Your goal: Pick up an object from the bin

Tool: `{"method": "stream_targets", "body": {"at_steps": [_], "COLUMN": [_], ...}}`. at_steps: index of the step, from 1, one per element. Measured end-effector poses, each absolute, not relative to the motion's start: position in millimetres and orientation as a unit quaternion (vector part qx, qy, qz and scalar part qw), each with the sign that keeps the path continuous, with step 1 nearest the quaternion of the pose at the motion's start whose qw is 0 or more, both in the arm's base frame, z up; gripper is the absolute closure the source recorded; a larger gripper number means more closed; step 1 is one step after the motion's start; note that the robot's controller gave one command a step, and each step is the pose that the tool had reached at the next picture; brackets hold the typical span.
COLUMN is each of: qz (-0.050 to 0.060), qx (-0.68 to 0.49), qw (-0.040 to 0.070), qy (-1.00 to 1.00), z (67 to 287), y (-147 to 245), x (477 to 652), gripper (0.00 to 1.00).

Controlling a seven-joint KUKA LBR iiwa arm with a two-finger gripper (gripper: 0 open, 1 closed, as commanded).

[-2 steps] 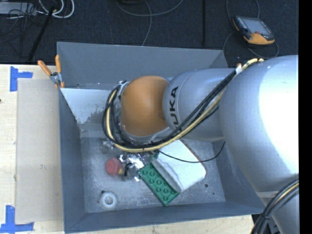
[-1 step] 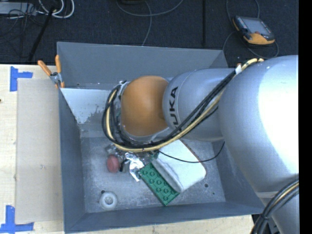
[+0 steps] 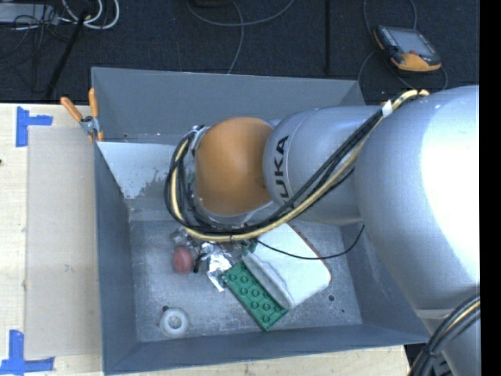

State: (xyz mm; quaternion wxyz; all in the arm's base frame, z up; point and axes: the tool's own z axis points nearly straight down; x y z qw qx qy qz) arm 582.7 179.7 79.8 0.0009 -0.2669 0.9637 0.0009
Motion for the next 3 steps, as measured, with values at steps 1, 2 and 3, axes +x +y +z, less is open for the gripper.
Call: {"method": "stream_targets", "body": {"at_steps": [1,2,3], "qz": [0.000,0.000,0.000], "qx": [-0.265,-0.262,-0.260], "qw": [0.002,0.005,0.001], "qy": [0.964,0.965,0.966], "z": [103,186,191], "y": [180,181,182], "x": [583.7,585.9,586.5], "gripper": [1.00,1.00,1.00]}}
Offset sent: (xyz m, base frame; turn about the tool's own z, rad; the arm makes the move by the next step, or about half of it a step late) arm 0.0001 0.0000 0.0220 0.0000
